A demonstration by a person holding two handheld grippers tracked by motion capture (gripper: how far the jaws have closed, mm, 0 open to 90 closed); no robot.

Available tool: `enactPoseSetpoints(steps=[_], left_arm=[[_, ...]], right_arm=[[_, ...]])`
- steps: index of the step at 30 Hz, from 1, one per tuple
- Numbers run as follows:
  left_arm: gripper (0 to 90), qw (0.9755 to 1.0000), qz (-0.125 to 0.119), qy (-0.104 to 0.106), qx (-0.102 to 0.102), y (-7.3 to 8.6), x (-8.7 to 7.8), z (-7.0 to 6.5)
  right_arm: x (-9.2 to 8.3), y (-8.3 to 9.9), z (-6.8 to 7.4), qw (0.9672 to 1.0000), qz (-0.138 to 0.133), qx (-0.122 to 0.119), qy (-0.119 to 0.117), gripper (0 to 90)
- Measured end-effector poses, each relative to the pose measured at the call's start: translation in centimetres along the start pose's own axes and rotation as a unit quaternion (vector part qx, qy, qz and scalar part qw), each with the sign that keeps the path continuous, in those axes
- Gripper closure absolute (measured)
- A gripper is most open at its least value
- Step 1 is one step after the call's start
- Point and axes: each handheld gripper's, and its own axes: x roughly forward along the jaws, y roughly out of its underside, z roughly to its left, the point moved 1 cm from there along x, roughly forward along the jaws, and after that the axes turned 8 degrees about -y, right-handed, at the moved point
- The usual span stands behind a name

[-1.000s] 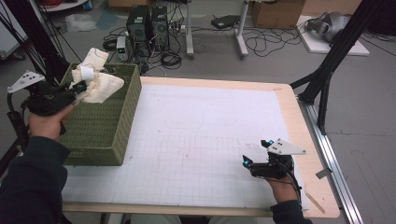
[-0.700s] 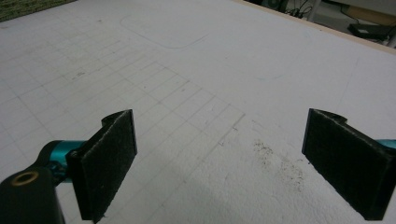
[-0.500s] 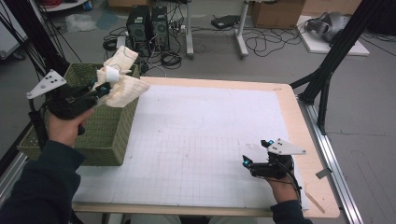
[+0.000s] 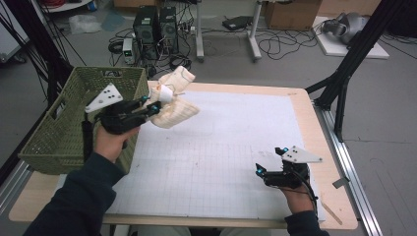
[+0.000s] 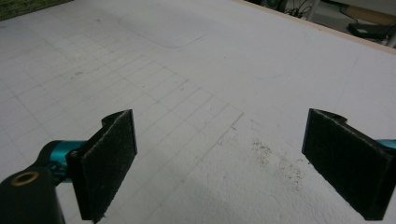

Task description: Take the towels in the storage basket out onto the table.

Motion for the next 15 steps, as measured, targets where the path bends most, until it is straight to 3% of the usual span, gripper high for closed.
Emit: enactPoseSetpoints(steps=[3,11,15], left_arm=[[70.4,0.9998,0.012,0.013,0.006,0.8,1.3,-1.0],[69.7,0.9985,0.026,0.047,-0.008,3.6,4.5,-3.5],[69.3,0.9966,0.052,0.062,-0.010,5.5,6.4,-4.9]], right_arm=[[0.0,0.0,0.0,1.0000,-0.001,-0.002,0.000,9.3],[-0.1,0.1,-0.1,1.0000,-0.001,-0.001,0.001,9.3],[0.0,0.1,-0.1,1.0000,0.000,-0.001,0.002,9.3]])
